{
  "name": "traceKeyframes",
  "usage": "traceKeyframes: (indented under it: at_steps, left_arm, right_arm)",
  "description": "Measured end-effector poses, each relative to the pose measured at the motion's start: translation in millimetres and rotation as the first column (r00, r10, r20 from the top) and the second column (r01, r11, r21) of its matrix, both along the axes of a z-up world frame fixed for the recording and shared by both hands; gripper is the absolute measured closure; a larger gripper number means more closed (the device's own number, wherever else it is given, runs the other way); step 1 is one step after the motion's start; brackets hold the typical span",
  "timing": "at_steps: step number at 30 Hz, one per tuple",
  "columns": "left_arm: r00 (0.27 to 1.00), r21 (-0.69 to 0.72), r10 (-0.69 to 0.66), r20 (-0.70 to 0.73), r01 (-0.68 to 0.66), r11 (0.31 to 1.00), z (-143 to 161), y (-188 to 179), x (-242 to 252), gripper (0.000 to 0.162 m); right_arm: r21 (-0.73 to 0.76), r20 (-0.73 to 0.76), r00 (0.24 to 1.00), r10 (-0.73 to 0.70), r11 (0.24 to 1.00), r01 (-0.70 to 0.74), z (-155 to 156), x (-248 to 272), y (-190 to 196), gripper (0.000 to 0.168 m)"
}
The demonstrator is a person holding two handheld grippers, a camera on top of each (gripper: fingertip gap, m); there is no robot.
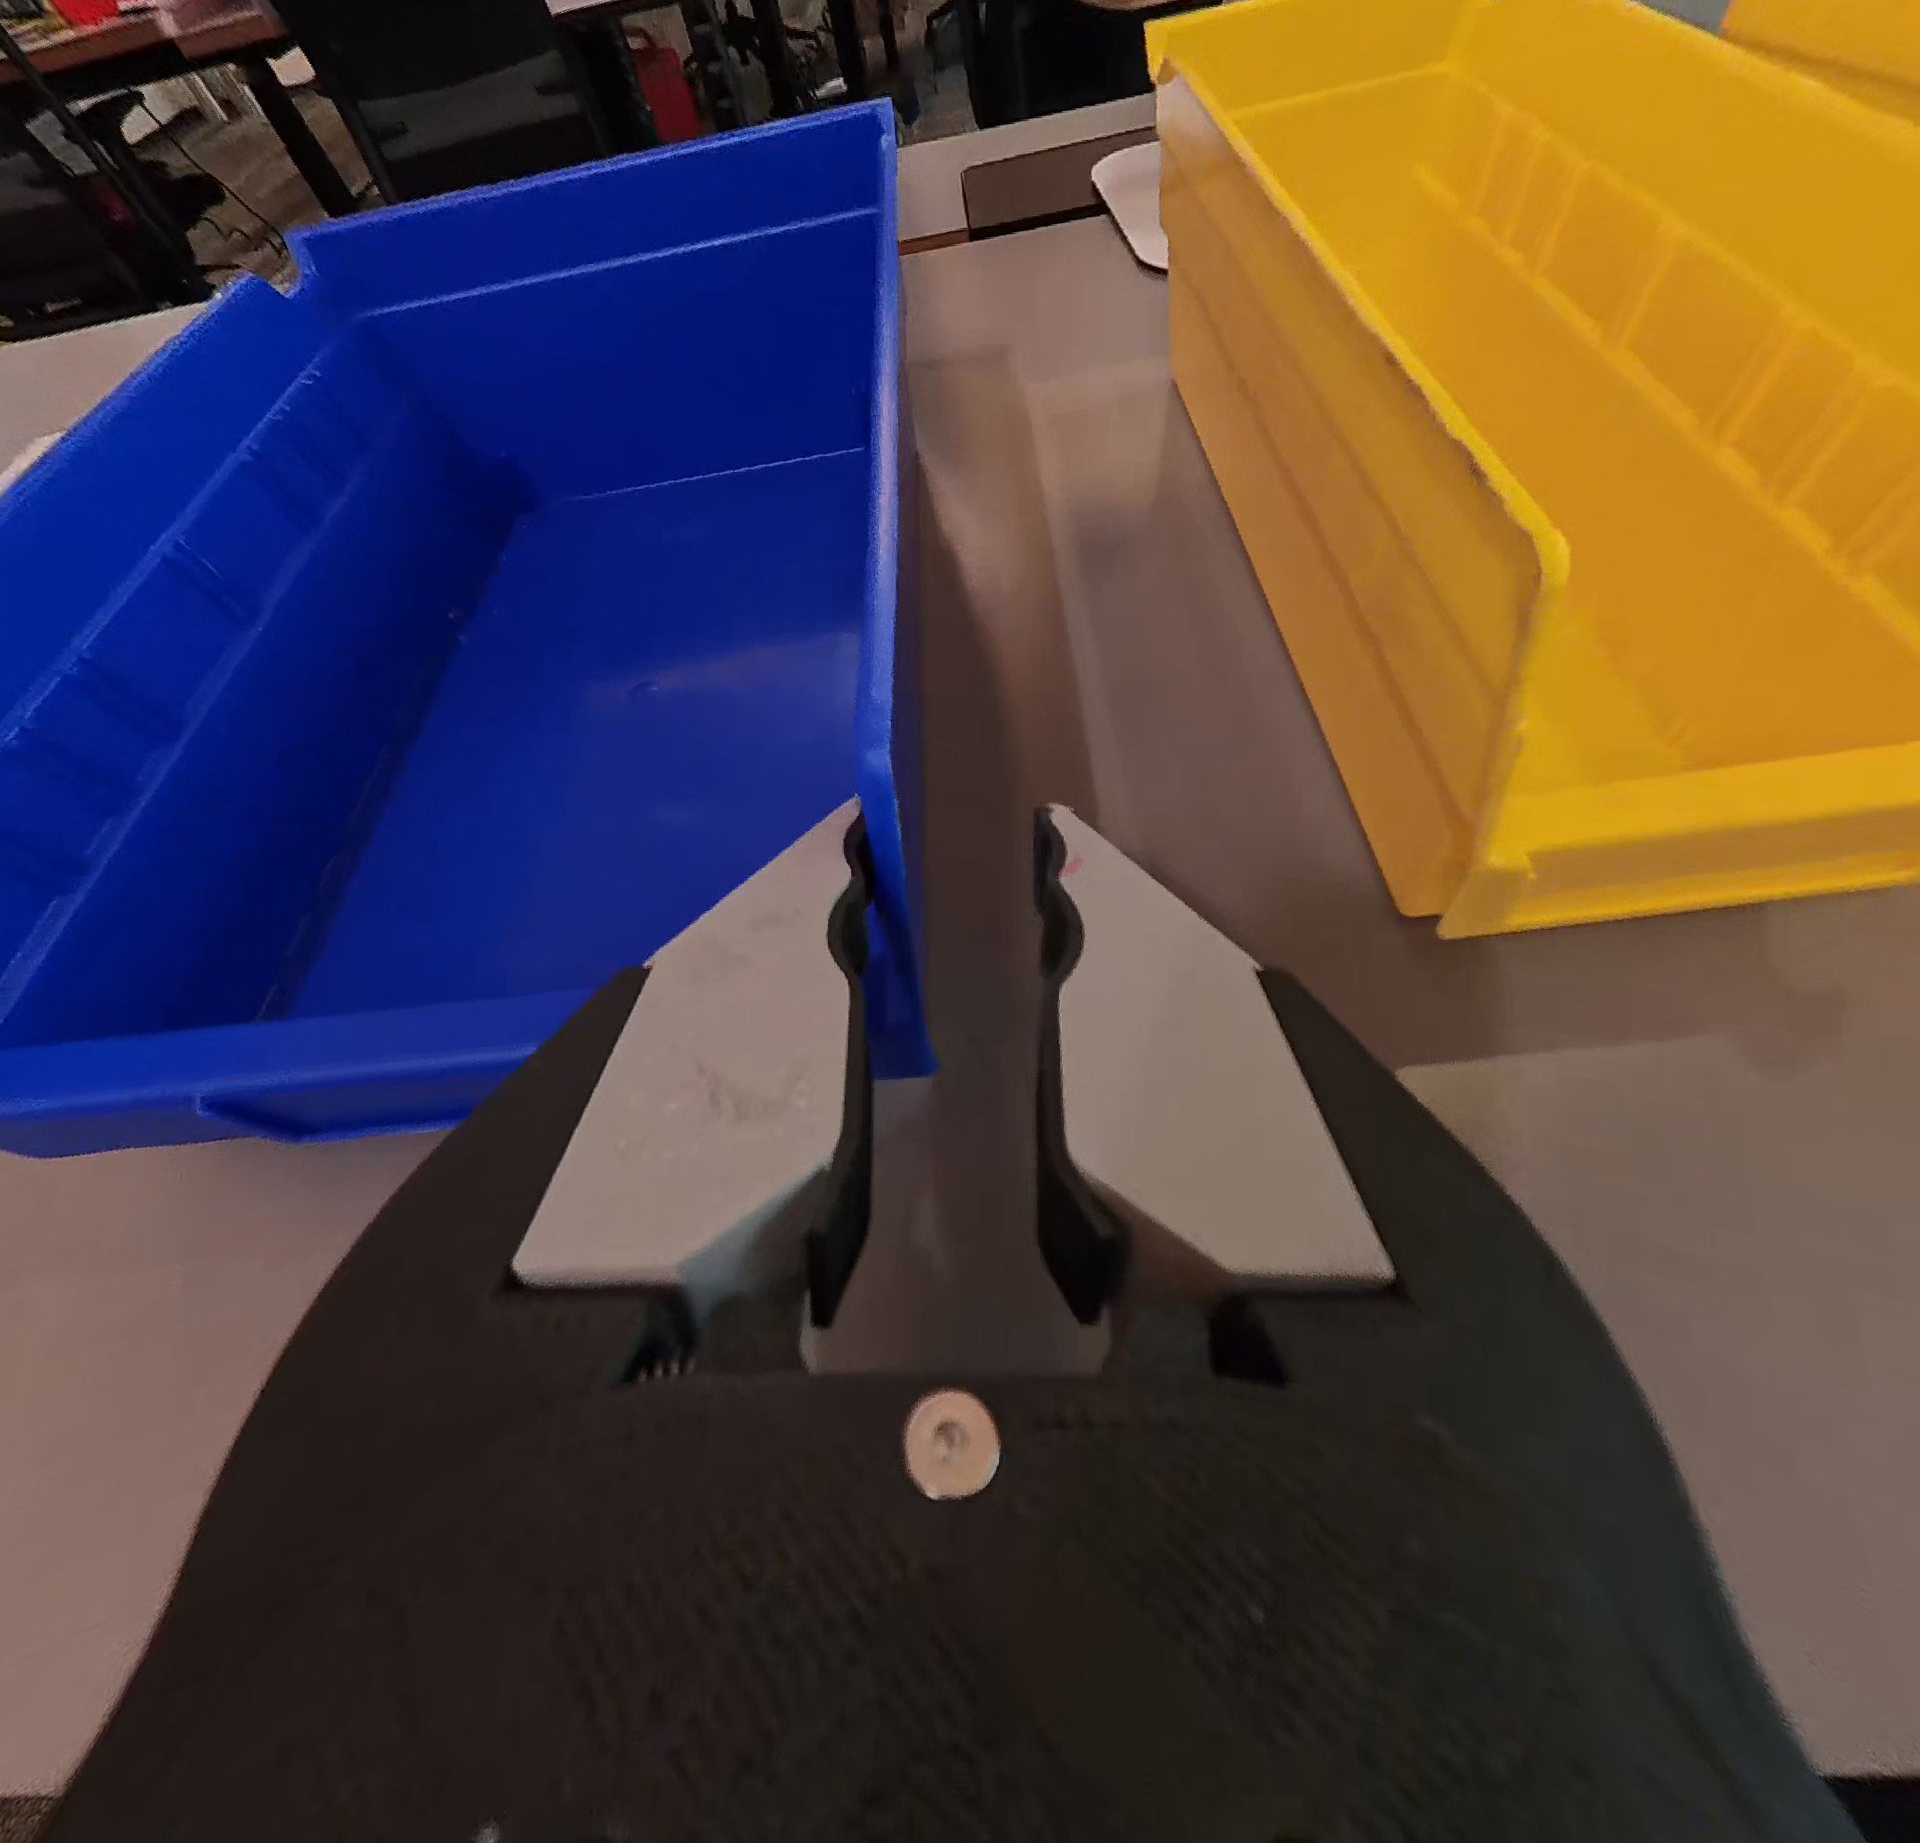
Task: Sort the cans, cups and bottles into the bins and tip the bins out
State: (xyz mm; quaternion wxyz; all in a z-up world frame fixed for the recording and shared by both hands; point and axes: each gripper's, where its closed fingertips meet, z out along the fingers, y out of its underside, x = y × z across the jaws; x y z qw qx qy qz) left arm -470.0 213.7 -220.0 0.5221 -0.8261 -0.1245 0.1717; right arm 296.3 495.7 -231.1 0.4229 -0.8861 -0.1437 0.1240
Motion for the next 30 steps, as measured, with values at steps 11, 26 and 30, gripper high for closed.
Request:
traceKeyframes:
  at_steps: [11,26,30]
  left_arm:
    - [0.999,-0.008,0.036,0.003,-0.036,0.999,-5,-3,-11,0.157]
    - [0.999,-0.05,0.038,-0.002,-0.038,0.998,-11,-4,-14,0.132]
    - [0.999,-0.073,0.046,-0.007,-0.047,0.996,-14,-3,-14,0.119]
  right_arm:
    - [0.018,-0.209,0.978,0.026,1.0,-0.023,-2,-29,16,0.137]
    - [0.02,0.002,0.999,-0.042,0.999,0.042,-8,-14,14,0.152]
    - [-0.009,-0.01,1.0,-0.022,1.0,0.022,-11,-18,11,0.156]
